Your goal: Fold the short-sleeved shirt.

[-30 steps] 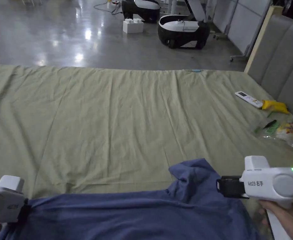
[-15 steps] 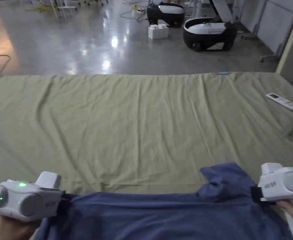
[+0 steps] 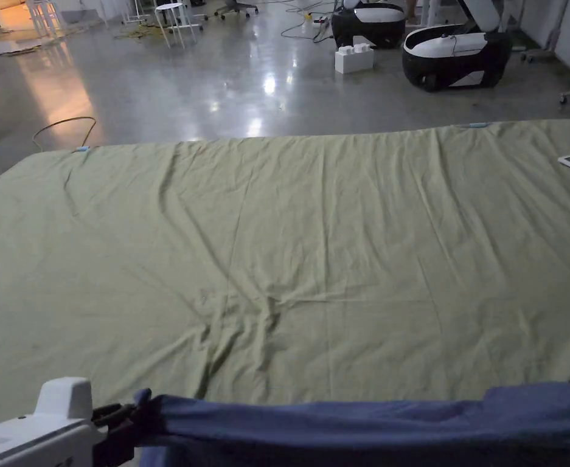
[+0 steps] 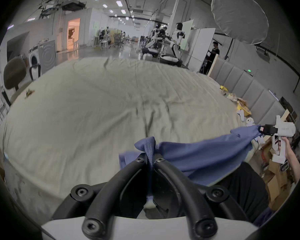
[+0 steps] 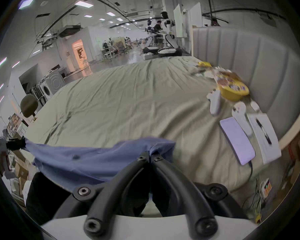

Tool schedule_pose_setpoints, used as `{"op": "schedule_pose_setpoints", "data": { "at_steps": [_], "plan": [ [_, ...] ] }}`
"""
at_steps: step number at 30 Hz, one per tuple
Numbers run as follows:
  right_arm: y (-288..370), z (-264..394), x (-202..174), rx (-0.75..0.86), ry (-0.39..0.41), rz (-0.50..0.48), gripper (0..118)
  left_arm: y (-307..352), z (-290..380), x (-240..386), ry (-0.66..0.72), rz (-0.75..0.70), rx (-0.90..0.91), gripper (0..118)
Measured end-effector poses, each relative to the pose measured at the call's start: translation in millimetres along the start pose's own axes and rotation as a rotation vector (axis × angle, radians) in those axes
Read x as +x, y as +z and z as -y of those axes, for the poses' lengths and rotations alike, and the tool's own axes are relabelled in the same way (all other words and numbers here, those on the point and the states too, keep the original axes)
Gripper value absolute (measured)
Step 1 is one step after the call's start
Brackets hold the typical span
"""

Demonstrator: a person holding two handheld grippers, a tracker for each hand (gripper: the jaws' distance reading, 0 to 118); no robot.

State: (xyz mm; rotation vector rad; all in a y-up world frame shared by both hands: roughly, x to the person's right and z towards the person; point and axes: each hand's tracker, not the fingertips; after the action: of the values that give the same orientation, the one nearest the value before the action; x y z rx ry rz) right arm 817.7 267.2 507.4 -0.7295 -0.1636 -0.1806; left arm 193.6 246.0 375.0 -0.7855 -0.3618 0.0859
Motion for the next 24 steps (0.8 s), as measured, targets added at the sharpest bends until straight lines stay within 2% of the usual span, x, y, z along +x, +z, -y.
{"op": "schedule_pose_setpoints", "data": {
  "at_steps": [3, 4, 5, 6, 7, 8, 9, 10, 11, 13, 14, 16, 17, 21, 24],
  "plan": [
    [-10.5, 25.8, 3.1, -0.07, -0.036, 0.003, 1, -12.7, 29.3, 1.5, -0.013, -0.02, -0.056, 5],
    [-14.7, 33.1, -0.1, -0.066, -0.022, 0.01, 1, -19.7, 37.9, 2.7, -0.023, -0.044, -0.061, 6],
    [-18.0, 37.1, -2.4, -0.066, -0.011, 0.011, 2, -24.2, 43.8, 2.9, -0.033, -0.068, -0.053, 14],
    [-24.7, 40.2, -1.9, -0.07, -0.005, 0.015, 2, -28.5, 49.5, 3.4, -0.035, -0.09, -0.045, 29],
    [-28.9, 41.8, -3.0, -0.08, 0.009, 0.025, 7, -32.0, 52.2, 4.8, -0.027, -0.124, -0.039, 50],
    [-31.9, 43.3, -3.6, -0.087, 0.015, 0.028, 31, -33.1, 54.4, 3.7, -0.01, -0.139, -0.028, 77],
    [-34.5, 44.2, -2.5, -0.101, 0.024, 0.037, 55, -32.1, 56.4, 1.6, 0.013, -0.14, -0.015, 85],
    [-37.4, 47.4, 1.5, -0.112, 0.028, 0.043, 72, -26.6, 57.2, -2.1, 0.051, -0.122, 0.019, 86],
    [-36.6, 47.5, 4.2, -0.118, 0.033, 0.057, 75, -20.5, 55.6, -6.0, 0.076, -0.117, 0.039, 86],
    [-27.9, 43.5, 9.3, -0.1, 0.053, 0.091, 74, 1.3, 46.9, -8.3, 0.085, -0.147, 0.102, 86],
    [-17.0, 40.1, 8.6, -0.097, 0.088, 0.143, 74, 15.6, 39.4, -5.6, 0.078, -0.155, 0.127, 86],
    [15.8, 29.1, -1.2, 0.045, 0.16, 0.2, 74, 54.5, 22.5, 7.3, -0.001, -0.175, 0.247, 86],
    [31.7, 23.1, -6.8, 0.107, 0.167, 0.192, 74, 72.0, 15.2, 16.6, -0.034, -0.18, 0.303, 86],
    [96.4, 5.1, -39.7, 0.364, 0.106, 0.094, 74, 144.5, -8.0, 73.4, -0.191, -0.21, 0.526, 86],
    [122.9, 5.2, -64.4, 0.498, 0.063, 0.038, 74, 172.7, -10.8, 110.6, -0.264, -0.283, 0.612, 86]
  ]
}}
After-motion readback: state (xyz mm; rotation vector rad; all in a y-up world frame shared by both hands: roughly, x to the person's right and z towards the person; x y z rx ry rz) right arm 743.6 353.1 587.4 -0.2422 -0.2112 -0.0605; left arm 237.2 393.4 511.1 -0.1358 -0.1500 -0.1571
